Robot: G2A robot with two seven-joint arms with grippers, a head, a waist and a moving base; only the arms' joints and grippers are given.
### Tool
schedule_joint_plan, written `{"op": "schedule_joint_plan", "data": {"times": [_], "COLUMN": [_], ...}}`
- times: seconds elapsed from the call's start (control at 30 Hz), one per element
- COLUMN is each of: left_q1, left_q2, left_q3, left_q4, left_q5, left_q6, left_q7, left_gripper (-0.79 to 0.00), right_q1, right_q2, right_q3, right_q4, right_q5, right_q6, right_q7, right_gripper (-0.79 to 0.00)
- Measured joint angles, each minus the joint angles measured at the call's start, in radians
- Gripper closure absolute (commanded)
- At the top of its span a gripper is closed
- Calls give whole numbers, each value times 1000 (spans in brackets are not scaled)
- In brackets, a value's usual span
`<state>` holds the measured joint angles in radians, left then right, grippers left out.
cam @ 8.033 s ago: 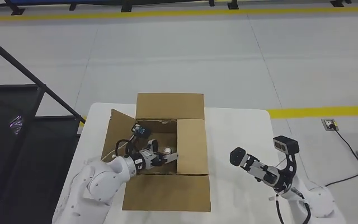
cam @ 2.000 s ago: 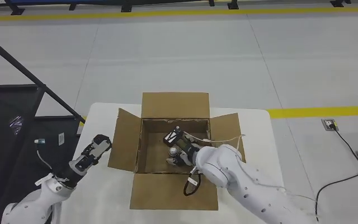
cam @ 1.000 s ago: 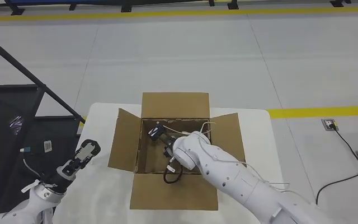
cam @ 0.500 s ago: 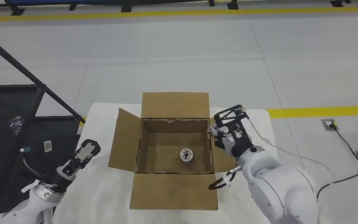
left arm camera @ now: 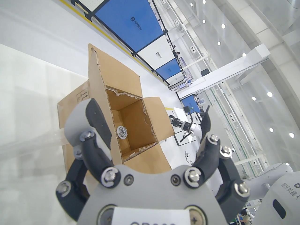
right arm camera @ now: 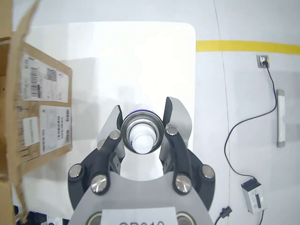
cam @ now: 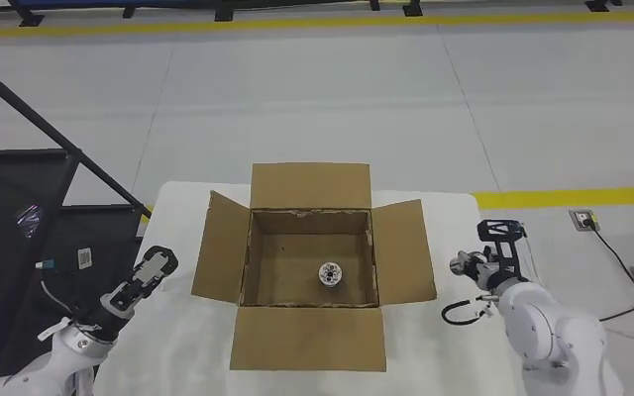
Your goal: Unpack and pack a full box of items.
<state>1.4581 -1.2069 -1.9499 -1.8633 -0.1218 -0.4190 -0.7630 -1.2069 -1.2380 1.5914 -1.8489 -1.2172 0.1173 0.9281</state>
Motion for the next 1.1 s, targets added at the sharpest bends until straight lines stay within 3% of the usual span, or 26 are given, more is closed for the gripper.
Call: {"op": "schedule_joint_plan", "data": {"times": [0.3,0.33,0.37,0.4,0.43,0.7,0.9,1.03,1.1], "left_q1": [0,0,0,0,0,0,0,0,0], "left_q2": [0,0,0,0,0,0,0,0,0], "left_q3": [0,0,0,0,0,0,0,0,0], "left_q4": [0,0,0,0,0,0,0,0,0], "left_q5": [0,0,0,0,0,0,0,0,0], "left_q6": [0,0,0,0,0,0,0,0,0], "left_q7": [0,0,0,0,0,0,0,0,0], "left_gripper": [-785,-785,-785,-785,-785,-785,-785,-785,-785], "right_q1": [69,76,79,81,83,67,-20,-3,62], "right_q2": [-5,-6,-7,-7,-7,-7,-8,-10,-13], "right_q3": [-60,-68,-71,-74,-76,-52,-15,-125,-216], "right_q4": [248,263,271,277,281,239,-63,-297,-316], "right_q5": [-23,-25,-25,-25,-27,-17,-74,-119,-148], "right_q6": [5,12,16,19,22,67,204,97,24], "right_q7": [-73,-80,-84,-85,-84,-118,-178,-130,-73], "right_gripper": [-15,-89,-271,-388,-763,-785,-785,-785,-785]}}
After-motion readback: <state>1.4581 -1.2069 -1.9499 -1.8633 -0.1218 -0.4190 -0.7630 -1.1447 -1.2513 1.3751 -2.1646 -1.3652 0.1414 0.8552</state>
